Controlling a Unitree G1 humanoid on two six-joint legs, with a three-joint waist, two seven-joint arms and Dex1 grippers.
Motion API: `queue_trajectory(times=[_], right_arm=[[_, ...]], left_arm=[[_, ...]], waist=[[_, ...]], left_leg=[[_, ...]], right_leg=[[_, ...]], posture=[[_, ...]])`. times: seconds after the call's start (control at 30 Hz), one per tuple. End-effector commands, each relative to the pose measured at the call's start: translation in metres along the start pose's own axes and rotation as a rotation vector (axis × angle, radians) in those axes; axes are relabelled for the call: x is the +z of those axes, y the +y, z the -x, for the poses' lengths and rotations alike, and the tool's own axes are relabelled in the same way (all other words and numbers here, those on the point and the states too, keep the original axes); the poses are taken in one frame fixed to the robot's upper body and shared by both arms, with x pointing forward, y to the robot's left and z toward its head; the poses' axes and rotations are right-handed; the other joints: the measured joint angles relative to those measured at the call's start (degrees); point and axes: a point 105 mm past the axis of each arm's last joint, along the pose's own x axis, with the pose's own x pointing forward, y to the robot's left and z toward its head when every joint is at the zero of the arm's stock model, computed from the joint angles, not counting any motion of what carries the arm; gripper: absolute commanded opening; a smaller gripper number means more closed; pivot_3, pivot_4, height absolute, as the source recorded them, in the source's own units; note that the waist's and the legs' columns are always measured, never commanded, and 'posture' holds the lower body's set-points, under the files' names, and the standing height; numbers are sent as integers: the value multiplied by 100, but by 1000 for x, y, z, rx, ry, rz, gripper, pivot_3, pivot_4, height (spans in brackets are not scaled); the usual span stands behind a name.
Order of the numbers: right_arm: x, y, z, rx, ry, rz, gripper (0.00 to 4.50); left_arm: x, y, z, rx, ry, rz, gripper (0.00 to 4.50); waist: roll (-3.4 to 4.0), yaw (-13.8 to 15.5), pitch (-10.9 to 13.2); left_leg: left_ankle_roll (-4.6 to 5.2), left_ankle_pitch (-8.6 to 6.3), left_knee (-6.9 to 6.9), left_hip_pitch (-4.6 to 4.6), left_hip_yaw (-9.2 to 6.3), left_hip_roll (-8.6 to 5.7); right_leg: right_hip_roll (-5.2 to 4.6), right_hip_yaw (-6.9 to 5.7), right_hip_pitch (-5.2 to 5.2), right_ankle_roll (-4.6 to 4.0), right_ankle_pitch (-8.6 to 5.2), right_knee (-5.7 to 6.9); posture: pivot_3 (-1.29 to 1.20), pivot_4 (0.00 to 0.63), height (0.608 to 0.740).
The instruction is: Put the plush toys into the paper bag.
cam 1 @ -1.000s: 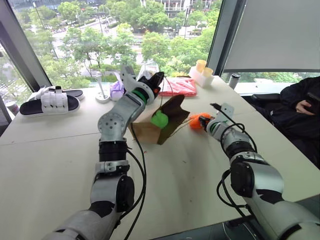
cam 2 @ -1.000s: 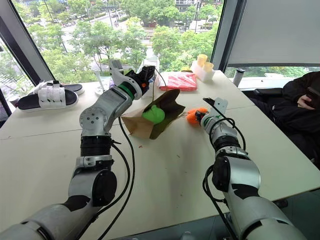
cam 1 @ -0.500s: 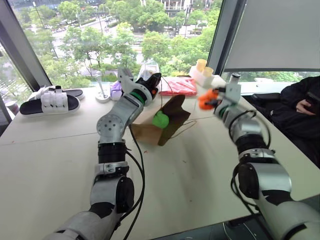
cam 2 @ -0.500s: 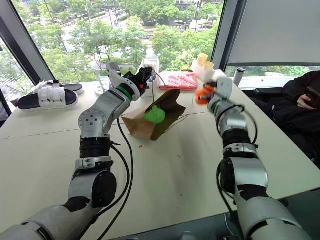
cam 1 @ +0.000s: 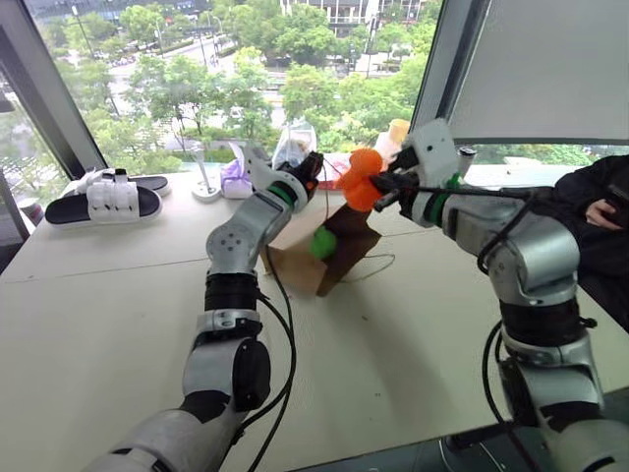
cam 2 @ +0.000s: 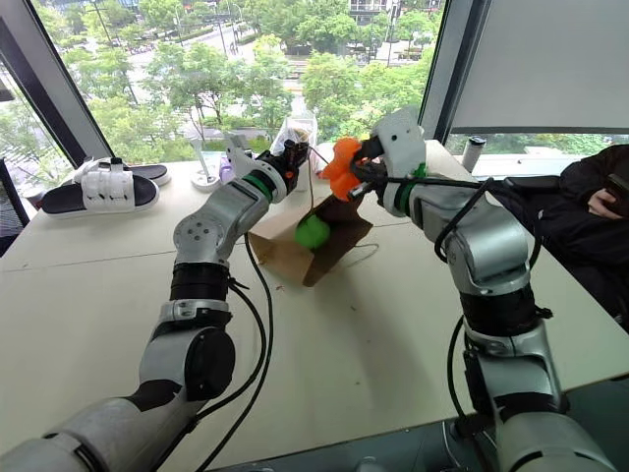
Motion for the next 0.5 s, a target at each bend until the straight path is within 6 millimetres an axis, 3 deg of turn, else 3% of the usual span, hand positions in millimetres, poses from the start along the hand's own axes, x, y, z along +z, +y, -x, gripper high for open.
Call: queue_trajectory(times=[0.03, 0.23, 0.37, 0.5], right_arm=[[16, -2, 14, -33, -40, 57, 18], [11, -20, 35, -131, 19, 95, 18], [10, -12, 40, -97, 21, 62, 18], [-1, -4, 31, -77, 35, 23, 18]], left_arm=[[7, -18, -2, -61, -26, -8, 0], [5, -17, -2, -61, -20, -12, 0], [2, -16, -2, -59, -9, -8, 0], [-4, -17, -3, -64, 8, 1, 0]], waist=[[0, -7, 0], [0, 15, 0], [-1, 11, 0], [-1, 0, -1]], left_leg=[[0, 0, -1, 1, 0, 1], [0, 0, 1, 0, 1, 1], [0, 0, 1, 1, 2, 1], [0, 0, 1, 3, 5, 2]], right_leg=[[0, 0, 0, 0, 0, 0], [0, 0, -1, 0, 0, 0], [0, 1, -1, 0, 0, 1], [0, 1, 0, 0, 0, 2]], posture=[[0, 150, 740], [0, 150, 740], [0, 150, 740], [0, 150, 740]])
